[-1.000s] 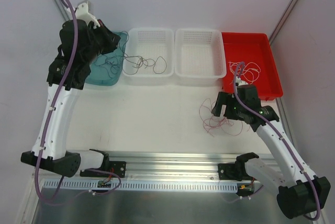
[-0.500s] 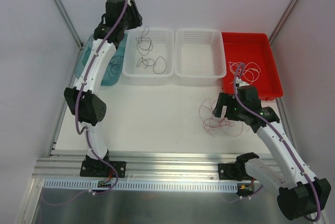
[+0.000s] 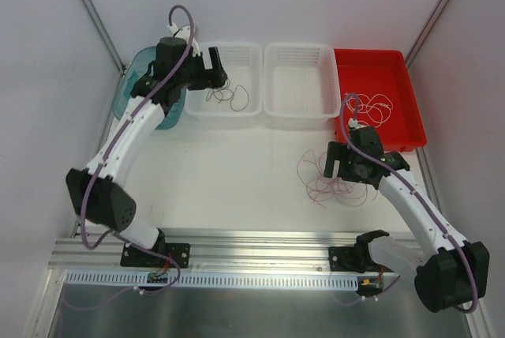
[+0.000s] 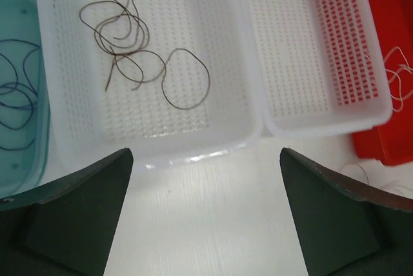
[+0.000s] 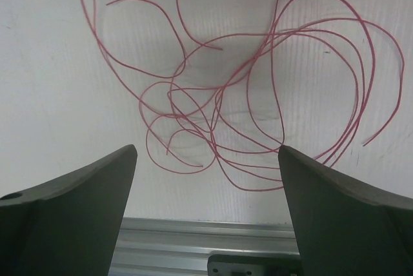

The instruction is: Untangle the cables

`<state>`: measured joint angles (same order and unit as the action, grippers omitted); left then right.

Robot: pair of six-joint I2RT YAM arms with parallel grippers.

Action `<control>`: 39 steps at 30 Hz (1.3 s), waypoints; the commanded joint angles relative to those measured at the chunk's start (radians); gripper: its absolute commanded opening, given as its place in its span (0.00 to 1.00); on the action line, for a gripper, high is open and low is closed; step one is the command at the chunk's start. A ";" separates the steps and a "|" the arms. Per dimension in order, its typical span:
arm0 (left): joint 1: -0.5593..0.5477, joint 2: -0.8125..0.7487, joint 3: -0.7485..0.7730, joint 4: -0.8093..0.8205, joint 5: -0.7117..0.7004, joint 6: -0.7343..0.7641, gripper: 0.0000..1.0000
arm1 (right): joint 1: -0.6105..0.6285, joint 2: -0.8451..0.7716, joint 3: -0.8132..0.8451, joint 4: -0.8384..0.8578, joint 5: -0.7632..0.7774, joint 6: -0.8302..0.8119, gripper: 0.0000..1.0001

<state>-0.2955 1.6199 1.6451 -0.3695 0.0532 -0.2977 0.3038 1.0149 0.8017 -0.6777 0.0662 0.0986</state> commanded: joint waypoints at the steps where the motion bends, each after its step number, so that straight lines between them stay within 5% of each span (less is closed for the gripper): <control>1: -0.076 -0.210 -0.178 0.026 0.043 -0.001 0.99 | 0.004 0.060 0.002 0.010 0.032 0.023 0.96; 8: -0.221 -0.535 -0.634 0.026 0.040 -0.107 0.99 | 0.050 0.229 -0.073 0.193 -0.093 0.070 0.96; 19: -0.246 -0.890 -0.990 0.011 0.057 -0.296 0.99 | 0.530 0.508 0.186 0.297 -0.143 0.225 0.96; 30: -0.271 -0.804 -0.990 0.012 0.070 -0.342 0.99 | 0.555 0.347 0.263 0.081 0.165 0.130 0.96; 39: -0.448 -0.562 -0.875 0.052 -0.007 -0.362 0.97 | 0.405 0.206 0.116 0.162 0.054 0.027 0.84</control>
<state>-0.6888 1.0149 0.7025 -0.3714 0.0860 -0.6373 0.7300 1.2407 0.9314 -0.5442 0.1574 0.1955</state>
